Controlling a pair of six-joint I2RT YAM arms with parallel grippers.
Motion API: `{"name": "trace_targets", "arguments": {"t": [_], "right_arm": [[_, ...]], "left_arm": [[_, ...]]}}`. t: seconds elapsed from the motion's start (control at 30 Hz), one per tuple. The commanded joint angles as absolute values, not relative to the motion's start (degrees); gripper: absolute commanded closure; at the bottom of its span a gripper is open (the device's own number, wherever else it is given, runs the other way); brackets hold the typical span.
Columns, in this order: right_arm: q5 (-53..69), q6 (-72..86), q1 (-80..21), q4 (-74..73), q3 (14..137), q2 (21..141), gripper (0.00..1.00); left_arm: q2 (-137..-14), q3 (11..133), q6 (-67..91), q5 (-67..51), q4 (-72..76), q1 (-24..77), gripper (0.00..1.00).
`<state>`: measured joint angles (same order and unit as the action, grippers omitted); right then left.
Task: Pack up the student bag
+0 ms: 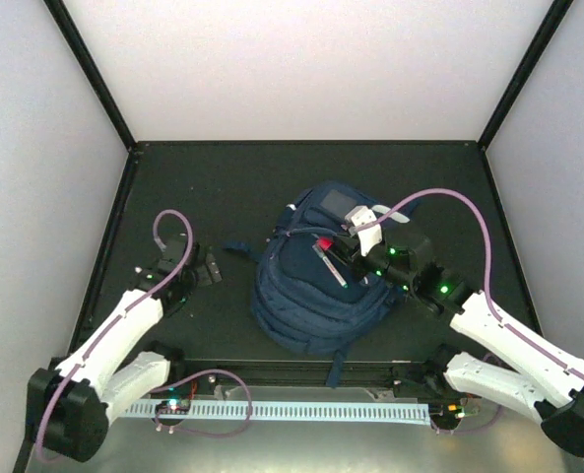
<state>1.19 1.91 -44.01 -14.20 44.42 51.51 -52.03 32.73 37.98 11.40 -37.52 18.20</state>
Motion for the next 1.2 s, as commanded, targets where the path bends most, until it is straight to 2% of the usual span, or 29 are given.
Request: {"name": "trace_targets", "arguments": {"t": [0.0,0.2,0.27,0.43,0.63,0.73,0.8,0.9,0.93,1.07,1.1,1.17], "right_arm": [[1.0,2.2,-43.7,-9.3,45.0,49.9,0.98],[2.4,1.0,-43.7,-10.7,46.3,50.0,0.98],[2.3,0.8,-43.7,-10.9,46.3,49.9,0.98],[2.5,0.9,-43.7,-10.6,46.0,48.8,0.98],[3.4,1.7,-43.6,-10.1,45.5,48.4,0.98],[3.5,1.9,-43.6,-10.0,45.5,48.3,0.98],[3.4,2.0,-43.6,-10.0,45.5,48.0,0.98],[4.0,2.2,-43.6,-9.7,45.4,47.5,0.98],[4.0,2.3,-43.7,-9.5,45.3,47.3,0.98],[4.1,2.6,-43.7,-9.7,45.4,47.2,0.98],[4.2,2.6,-43.6,-9.9,45.5,47.1,0.98],[4.3,2.7,-43.6,-9.9,45.5,47.0,0.98]], "left_arm": [[-55.9,30.8,36.1,14.4,-30.6,11.2,0.01],[-64.5,31.1,32.3,11.0,-26.3,3.8,0.04],[-68.0,33.3,31.7,8.5,-28.0,2.8,0.08],[-74.3,36.4,30.9,7.5,-31.0,1.4,0.1],[-77.0,35.0,29.0,-0.4,-28.8,-2.2,0.26],[-79.2,34.8,28.9,-1.9,-28.6,-2.3,0.37],[-80.1,34.7,28.9,-3.2,-28.2,-2.4,0.5],[-81.1,34.8,28.9,-3.9,-28.2,-2.2,0.56],[-81.3,34.9,28.8,-3.9,-28.3,-2.2,0.64],[-81.6,35.1,28.7,-4.4,-28.5,-2.2,0.7],[-81.5,35.0,28.4,-4.8,-28.3,-2.1,0.75],[-80.7,35.1,28.3,-5.7,-28.6,-1.7,0.78]]}}
